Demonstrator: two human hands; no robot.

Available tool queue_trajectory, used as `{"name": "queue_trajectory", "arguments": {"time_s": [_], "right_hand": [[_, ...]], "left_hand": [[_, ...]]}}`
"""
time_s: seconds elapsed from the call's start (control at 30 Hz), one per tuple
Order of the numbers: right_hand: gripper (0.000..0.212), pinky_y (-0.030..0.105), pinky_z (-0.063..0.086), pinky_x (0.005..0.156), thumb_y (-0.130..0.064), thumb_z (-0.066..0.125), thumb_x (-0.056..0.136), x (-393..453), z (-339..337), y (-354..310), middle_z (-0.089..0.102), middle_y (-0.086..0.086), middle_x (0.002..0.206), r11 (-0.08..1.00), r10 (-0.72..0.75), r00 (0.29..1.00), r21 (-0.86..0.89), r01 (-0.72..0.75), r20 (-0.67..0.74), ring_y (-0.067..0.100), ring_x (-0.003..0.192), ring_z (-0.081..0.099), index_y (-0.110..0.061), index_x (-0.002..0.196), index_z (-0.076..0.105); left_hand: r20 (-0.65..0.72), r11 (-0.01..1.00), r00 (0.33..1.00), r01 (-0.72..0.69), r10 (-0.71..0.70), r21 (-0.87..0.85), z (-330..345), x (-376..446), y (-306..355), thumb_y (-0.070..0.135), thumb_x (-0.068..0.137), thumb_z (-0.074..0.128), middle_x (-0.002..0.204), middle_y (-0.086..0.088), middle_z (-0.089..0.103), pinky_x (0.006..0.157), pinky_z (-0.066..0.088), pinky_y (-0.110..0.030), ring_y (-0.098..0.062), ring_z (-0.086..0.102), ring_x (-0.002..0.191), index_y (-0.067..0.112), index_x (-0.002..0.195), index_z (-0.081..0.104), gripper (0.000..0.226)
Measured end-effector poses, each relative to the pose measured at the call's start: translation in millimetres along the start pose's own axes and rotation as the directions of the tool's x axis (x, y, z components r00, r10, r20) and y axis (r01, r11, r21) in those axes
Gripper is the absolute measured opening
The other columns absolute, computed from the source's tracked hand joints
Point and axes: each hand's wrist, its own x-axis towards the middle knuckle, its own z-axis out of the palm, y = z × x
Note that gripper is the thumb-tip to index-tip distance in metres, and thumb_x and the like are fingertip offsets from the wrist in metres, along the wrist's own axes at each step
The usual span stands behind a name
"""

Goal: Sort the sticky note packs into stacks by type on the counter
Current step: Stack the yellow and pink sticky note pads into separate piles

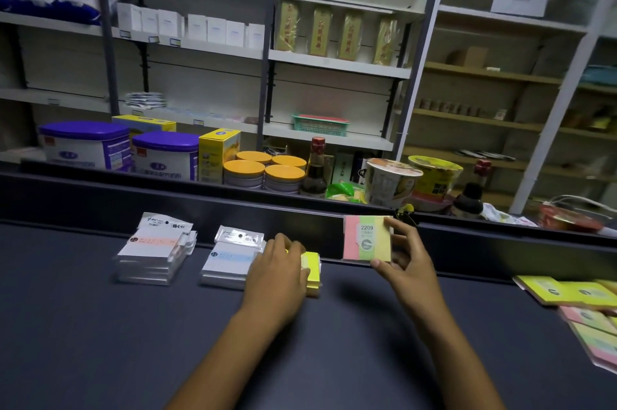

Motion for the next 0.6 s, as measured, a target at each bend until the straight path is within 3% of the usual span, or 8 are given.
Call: {"name": "queue_trajectory", "arguments": {"time_s": [0.2,0.3,0.37,0.43,0.6], "right_hand": [[0.065,0.035,0.058,0.083,0.009,0.073,0.08,9,-14,16,0.063,0.003,0.118,0.993,0.106,0.993,-0.06,-0.103,0.047,0.016,0.093,0.069,-0.033,0.126,0.055],[0.062,0.025,0.056,0.082,0.01,0.074,0.078,11,-12,29,0.064,0.009,0.118,0.984,0.172,0.98,-0.065,-0.166,0.105,0.019,0.099,0.066,-0.029,0.124,0.057],[0.06,0.015,0.053,0.081,0.007,0.076,0.078,11,-11,34,0.063,0.006,0.119,0.973,0.217,0.963,-0.12,-0.2,0.157,0.015,0.107,0.062,-0.025,0.126,0.057],[0.059,0.013,0.052,0.082,0.003,0.077,0.079,9,-11,37,0.062,0.0,0.119,0.96,0.263,0.943,-0.158,-0.233,0.204,0.012,0.11,0.06,-0.024,0.128,0.057],[0.057,0.035,0.056,0.094,-0.006,0.081,0.079,10,-14,47,0.064,-0.001,0.119,0.92,0.323,0.93,-0.289,-0.264,0.178,0.015,0.106,0.063,-0.031,0.125,0.059]], "left_hand": [[-0.049,0.995,0.996,-0.076,0.079,0.07,-6,28,0,0.046,0.092,0.051,0.115,0.005,0.056,0.083,0.043,-0.029,-0.017,0.052,0.109,0.026,0.117,0.055,0.032],[-0.07,0.997,0.996,-0.056,0.06,0.05,1,23,-8,0.047,0.088,0.055,0.109,0.005,0.058,0.079,0.043,-0.029,-0.018,0.055,0.105,0.027,0.111,0.058,0.031],[-0.08,0.997,0.995,-0.063,0.066,0.046,5,22,-13,0.047,0.087,0.058,0.105,0.005,0.059,0.079,0.044,-0.031,-0.019,0.056,0.103,0.027,0.108,0.06,0.029],[-0.105,0.998,0.993,-0.057,0.059,0.028,4,21,-17,0.045,0.087,0.059,0.104,0.005,0.059,0.079,0.045,-0.032,-0.019,0.056,0.102,0.027,0.107,0.06,0.028],[-0.129,0.999,0.991,-0.04,0.039,-0.009,1,21,-23,0.044,0.09,0.057,0.109,0.008,0.057,0.082,0.042,-0.028,-0.015,0.054,0.105,0.029,0.112,0.058,0.027]]}}
